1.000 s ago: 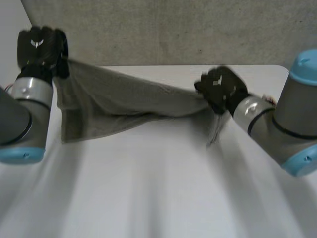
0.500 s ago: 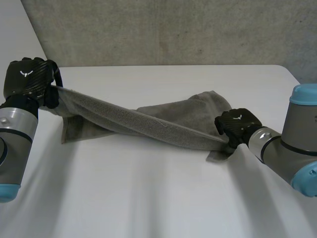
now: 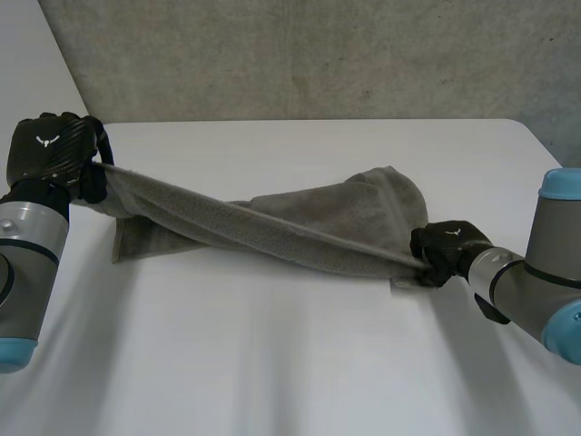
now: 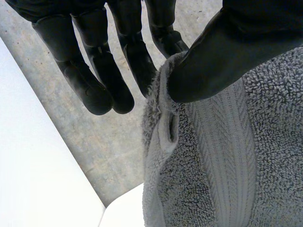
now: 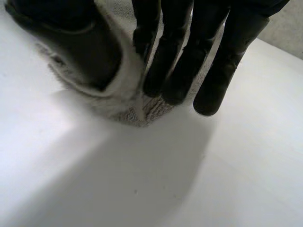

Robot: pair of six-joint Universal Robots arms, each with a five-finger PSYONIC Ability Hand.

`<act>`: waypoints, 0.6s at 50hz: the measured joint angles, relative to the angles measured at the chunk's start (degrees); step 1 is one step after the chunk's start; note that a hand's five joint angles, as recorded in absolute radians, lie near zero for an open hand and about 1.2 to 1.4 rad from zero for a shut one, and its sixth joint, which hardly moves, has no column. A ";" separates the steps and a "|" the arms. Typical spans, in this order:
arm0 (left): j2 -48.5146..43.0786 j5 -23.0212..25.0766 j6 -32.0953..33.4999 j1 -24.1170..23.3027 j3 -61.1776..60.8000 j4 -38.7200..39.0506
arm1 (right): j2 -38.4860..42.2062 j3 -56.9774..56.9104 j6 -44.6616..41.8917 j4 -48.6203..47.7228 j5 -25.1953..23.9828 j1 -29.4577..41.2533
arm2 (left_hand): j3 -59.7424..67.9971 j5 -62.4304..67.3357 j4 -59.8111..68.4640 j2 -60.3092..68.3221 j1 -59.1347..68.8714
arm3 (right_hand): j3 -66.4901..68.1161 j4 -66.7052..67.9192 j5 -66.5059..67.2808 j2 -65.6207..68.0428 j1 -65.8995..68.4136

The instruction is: Fold the towel.

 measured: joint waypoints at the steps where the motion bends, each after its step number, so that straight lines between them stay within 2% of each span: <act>1: 0.04 0.01 0.05 0.01 0.01 0.00 | -0.22 -0.51 0.08 0.39 -0.07 -0.04 | 0.00 0.00 0.00 0.00 0.05 | 3.24 3.27 3.18 2.39 2.48; 7: 0.82 0.01 0.41 0.09 0.45 -0.06 | -4.91 -3.27 -2.27 1.62 -0.04 -0.77 | 0.00 0.07 0.00 0.00 0.26 | 4.33 4.45 4.00 2.64 2.76; 14: 6.73 0.00 0.59 0.87 2.73 -0.21 | -21.41 -6.27 -13.47 1.56 -1.14 -4.75 | 0.00 0.07 0.00 0.00 0.29 | 4.33 4.45 4.65 2.64 2.78; 19: 11.67 0.06 0.53 1.19 3.99 -1.30 | -28.06 -8.75 -20.34 2.94 -2.38 -5.60 | 0.01 0.07 0.00 0.00 0.32 | 4.33 4.45 5.10 2.64 2.79; 24: 15.15 0.63 0.50 1.00 4.93 -3.76 | -30.13 -11.52 -23.97 5.41 -2.92 -5.51 | 0.01 0.07 0.00 0.00 0.61 | 4.34 4.45 5.22 2.64 3.02; 30: 14.99 2.78 0.59 0.66 6.04 -6.81 | -27.98 -15.29 -26.71 10.70 -3.35 -5.19 | 0.01 0.37 0.00 0.00 0.90 | 4.40 4.45 5.36 2.75 3.25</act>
